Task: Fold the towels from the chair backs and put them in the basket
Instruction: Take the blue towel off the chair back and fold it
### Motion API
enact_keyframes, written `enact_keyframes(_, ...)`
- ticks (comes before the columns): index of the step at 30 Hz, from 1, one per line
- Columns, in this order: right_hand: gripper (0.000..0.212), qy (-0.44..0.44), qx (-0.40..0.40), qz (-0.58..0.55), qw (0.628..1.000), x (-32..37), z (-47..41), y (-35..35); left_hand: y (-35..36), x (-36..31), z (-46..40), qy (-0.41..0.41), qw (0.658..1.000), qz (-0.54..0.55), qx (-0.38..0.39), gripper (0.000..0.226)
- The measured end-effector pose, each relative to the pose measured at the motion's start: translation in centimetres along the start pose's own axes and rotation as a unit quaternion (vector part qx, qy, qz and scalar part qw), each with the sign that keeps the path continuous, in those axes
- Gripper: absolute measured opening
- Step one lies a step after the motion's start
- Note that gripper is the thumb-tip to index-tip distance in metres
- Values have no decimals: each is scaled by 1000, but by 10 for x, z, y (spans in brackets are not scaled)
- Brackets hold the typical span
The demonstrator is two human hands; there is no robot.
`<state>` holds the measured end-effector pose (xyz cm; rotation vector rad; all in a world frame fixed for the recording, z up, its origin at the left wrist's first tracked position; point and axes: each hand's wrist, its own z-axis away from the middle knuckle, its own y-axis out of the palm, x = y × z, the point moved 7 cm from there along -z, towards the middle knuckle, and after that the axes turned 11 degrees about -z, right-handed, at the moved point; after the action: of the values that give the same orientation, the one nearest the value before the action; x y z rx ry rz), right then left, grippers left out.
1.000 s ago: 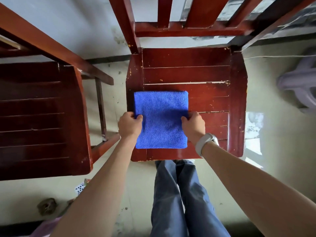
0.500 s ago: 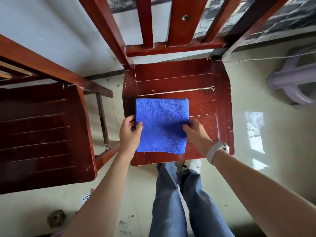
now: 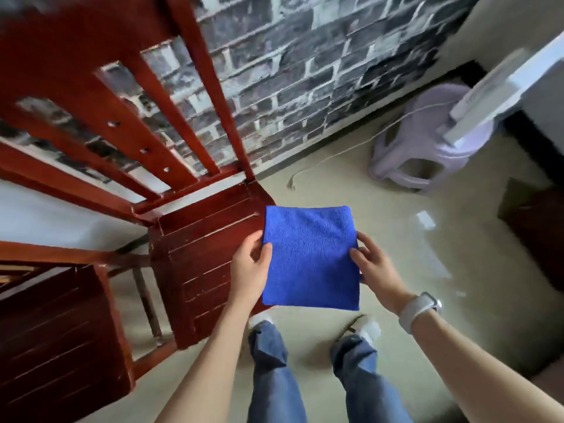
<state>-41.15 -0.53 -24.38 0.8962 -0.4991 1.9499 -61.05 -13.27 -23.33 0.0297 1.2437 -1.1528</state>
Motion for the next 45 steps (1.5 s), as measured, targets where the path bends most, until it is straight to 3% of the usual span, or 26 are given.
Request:
enact_keyframes(8, 37, -110, -120, -29, 986, 71, 71, -255, 179, -202, 71, 119, 988, -32, 94, 22)
enact_keyframes(15, 38, -182, -262, -76, 945, 99, 133, -433, 333, -352, 120, 206, 950, -38, 231, 22)
enact_keyframes(22, 38, -184, -369, -140, 900, 110, 151, -569, 474, -472, 153, 290, 898, -57, 325, 25)
enact_keyframes(30, 36, -162, -445, -181, 862, 154, 118, -732, 632, -605, 154, 322, 864, -99, 374, 24)
enact_keyframes(38, 33, -142, -487, -222, 833, 173, 95, -860, 764, -690, 166, 338, 834, -143, 413, 26)
enact_keyframes(45, 33, -117, -472, -222, 845, 158, 51, -964, 863, -709, 169, 296, 853, -170, 395, 28)
